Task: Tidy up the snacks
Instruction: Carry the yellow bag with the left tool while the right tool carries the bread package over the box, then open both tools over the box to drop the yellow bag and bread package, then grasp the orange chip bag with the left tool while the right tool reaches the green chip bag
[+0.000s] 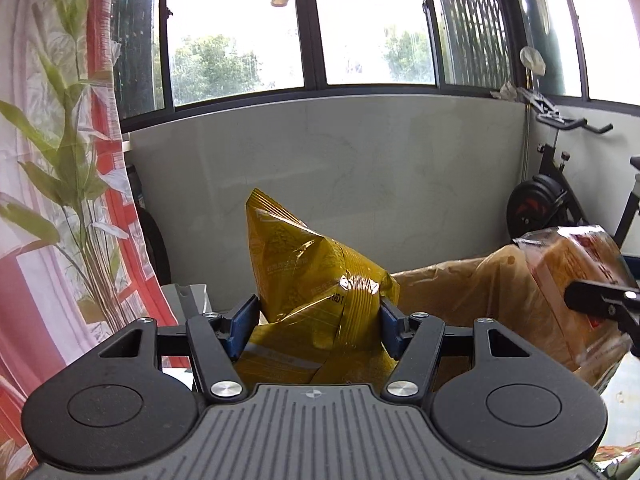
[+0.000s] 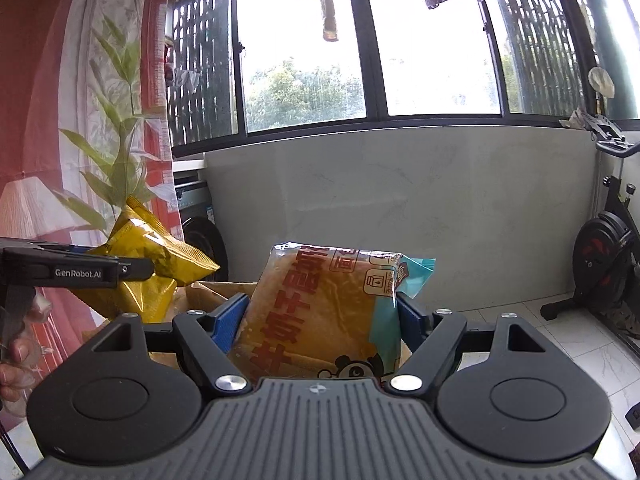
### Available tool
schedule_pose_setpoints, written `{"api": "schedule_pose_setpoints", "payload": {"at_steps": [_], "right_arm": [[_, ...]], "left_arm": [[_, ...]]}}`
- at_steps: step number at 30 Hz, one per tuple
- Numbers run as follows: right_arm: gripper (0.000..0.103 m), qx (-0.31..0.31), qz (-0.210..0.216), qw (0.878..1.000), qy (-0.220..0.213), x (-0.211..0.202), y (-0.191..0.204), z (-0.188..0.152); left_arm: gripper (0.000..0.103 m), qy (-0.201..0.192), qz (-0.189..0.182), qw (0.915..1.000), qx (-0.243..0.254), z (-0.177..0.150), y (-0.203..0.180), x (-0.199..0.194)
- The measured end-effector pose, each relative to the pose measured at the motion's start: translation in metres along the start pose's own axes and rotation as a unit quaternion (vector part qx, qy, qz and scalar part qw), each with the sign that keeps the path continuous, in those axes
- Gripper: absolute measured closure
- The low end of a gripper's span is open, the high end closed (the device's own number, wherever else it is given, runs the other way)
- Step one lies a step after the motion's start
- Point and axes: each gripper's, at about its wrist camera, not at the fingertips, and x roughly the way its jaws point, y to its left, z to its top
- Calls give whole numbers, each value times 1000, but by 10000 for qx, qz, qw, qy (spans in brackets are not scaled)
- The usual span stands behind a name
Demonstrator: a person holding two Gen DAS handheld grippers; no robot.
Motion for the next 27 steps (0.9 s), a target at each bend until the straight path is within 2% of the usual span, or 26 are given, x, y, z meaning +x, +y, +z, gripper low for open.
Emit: {"api": "schedule_pose_setpoints", "payload": {"at_steps": [6, 8, 10, 11, 15, 22, 27], "right_arm": [[25, -133, -54, 9984, 555, 47, 6, -2], [25, -139, -181, 9973, 705, 53, 8, -6], [24, -86, -170, 9962, 850, 57, 6, -10], [24, -45, -170, 9960, 876, 57, 5, -12], [19, 34, -254, 9962, 828, 47, 4, -12], [19, 142, -42, 9988, 468, 9, 13, -5], [19, 170, 121, 9998, 70, -27, 26, -9]], "left_arm": [[36, 433, 86, 9990, 35, -9, 3, 27], [29, 466, -16, 9989, 40, -11, 6, 28], [17, 438, -114, 9990, 45, -14, 7, 27], [14, 446, -125, 9989, 37, -15, 8, 27], [12, 589, -200, 9978, -215, -15, 16, 25], [12, 286, -452, 9955, -783, -11, 35, -17], [12, 51, -519, 9927, -1085, -23, 53, -58]]}}
